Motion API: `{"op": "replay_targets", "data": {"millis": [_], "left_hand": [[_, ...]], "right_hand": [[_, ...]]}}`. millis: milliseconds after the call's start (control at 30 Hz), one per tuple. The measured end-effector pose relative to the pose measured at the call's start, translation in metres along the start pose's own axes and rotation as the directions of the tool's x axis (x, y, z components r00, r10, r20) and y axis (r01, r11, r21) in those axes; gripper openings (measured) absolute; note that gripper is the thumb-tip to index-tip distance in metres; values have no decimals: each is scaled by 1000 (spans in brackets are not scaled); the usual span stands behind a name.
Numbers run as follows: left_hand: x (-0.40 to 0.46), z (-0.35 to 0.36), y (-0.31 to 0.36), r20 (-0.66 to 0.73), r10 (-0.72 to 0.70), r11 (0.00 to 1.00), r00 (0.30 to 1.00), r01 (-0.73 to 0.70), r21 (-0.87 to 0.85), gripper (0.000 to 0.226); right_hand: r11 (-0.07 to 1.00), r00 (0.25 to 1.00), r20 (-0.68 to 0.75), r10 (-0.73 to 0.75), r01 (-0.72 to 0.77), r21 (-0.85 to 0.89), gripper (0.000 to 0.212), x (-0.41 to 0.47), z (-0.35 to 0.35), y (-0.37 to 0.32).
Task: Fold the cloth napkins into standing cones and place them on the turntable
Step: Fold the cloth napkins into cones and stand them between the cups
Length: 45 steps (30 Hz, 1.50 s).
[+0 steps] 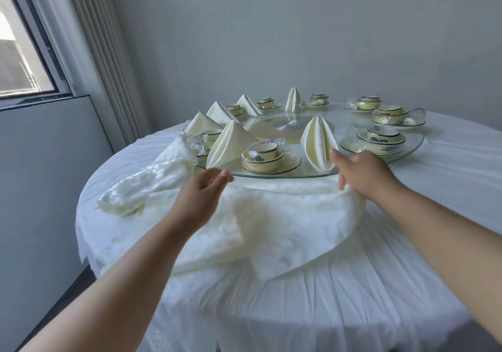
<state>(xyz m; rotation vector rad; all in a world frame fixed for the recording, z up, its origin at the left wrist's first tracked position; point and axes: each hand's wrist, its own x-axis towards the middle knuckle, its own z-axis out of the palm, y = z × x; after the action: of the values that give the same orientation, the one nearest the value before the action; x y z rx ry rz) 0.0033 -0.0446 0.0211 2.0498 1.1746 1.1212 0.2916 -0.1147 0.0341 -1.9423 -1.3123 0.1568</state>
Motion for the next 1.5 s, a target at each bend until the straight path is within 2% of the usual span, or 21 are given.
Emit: {"op": "replay_targets", "data": {"millis": [33, 100, 167, 233, 333, 400, 467, 533, 633, 733, 800, 867, 933, 967, 1033, 1133, 1200, 1300, 1400, 1467, 1500], "left_hand": [[3, -3, -5, -3, 2, 995, 1000, -1, 100, 31], [9, -4, -14, -1, -3, 956, 1000, 3, 292, 32], [13, -1, -20, 24, -52, 887, 998, 35, 460, 36], [17, 4, -25, 75, -147, 847, 986, 86, 525, 41], [15, 11, -30, 150, -261, 859, 954, 158, 488, 41], [13, 14, -34, 160, -255, 829, 954, 131, 544, 46], [10, 13, -35, 166, -217, 825, 962, 90, 558, 41], [6, 11, -34, 186, -221, 879, 957, 113, 464, 36], [-1, 10, -28, 189, -282, 929, 941, 218, 300, 47], [-8, 14, -21, 201, -345, 919, 917, 286, 270, 50], [-13, 19, -13, 237, -361, 915, 902, 294, 277, 53], [-16, 26, -6, 290, -381, 909, 878, 298, 291, 58], [-18, 33, 0, 326, -404, 905, 855, 322, 277, 59], [-17, 36, 2, 328, -395, 914, 858, 329, 238, 58], [-13, 41, 2, 260, -352, 934, 899, 318, 164, 55], [3, 47, -2, 61, -306, 927, 950, 283, 245, 49], [18, 53, -6, -22, -319, 913, 948, 313, 260, 45], [39, 64, -11, -106, -436, 874, 894, 448, 187, 63], [54, 72, -13, -56, -555, 831, 830, 556, -6, 57], [56, 71, -12, -23, -594, 799, 804, 586, -137, 45], [54, 69, -13, -11, -598, 789, 801, 586, -183, 41]], "right_hand": [[983, 997, 70, 44, -30, -180, 69, 4, -8, 7], [851, 966, 204, 158, -29, -524, 69, 8, -17, 20], [766, 949, 251, 190, 16, -643, 60, 12, -19, 26], [810, 951, 278, 139, 52, -585, 54, 15, -13, 24], [877, 938, 343, 42, 130, -462, 53, 18, 8, 15], [906, 925, 377, 37, 128, -402, 51, 22, 24, 15], [916, 909, 412, 69, 106, -387, 51, 25, 37, 19], [930, 896, 436, 90, 82, -359, 48, 26, 43, 23], [964, 920, 389, 50, 57, -260, 44, 25, 38, 25], [945, 931, 359, 57, 66, -320, 44, 24, 13, 30], [859, 904, 404, 139, 92, -503, 45, 18, -15, 36], [682, 868, 407, 286, 114, -723, 52, 11, -43, 45], [532, 835, 386, 393, 136, -835, 53, 6, -68, 49], [510, 816, 381, 435, 125, -851, 51, 5, -77, 49], [555, 769, 399, 500, 69, -829, 48, 8, -84, 46], [722, 805, 440, 397, 21, -691, 46, 22, -69, 40], [828, 843, 459, 280, 30, -559, 49, 29, -46, 37], [905, 869, 454, 196, 17, -424, 55, 32, -10, 31], [967, 851, 466, 242, -169, -193, 45, 38, 15, 30], [926, 802, 510, 311, -377, 30, 37, 45, 23, 27], [893, 762, 556, 332, -443, 74, 38, 47, 23, 24]]}}
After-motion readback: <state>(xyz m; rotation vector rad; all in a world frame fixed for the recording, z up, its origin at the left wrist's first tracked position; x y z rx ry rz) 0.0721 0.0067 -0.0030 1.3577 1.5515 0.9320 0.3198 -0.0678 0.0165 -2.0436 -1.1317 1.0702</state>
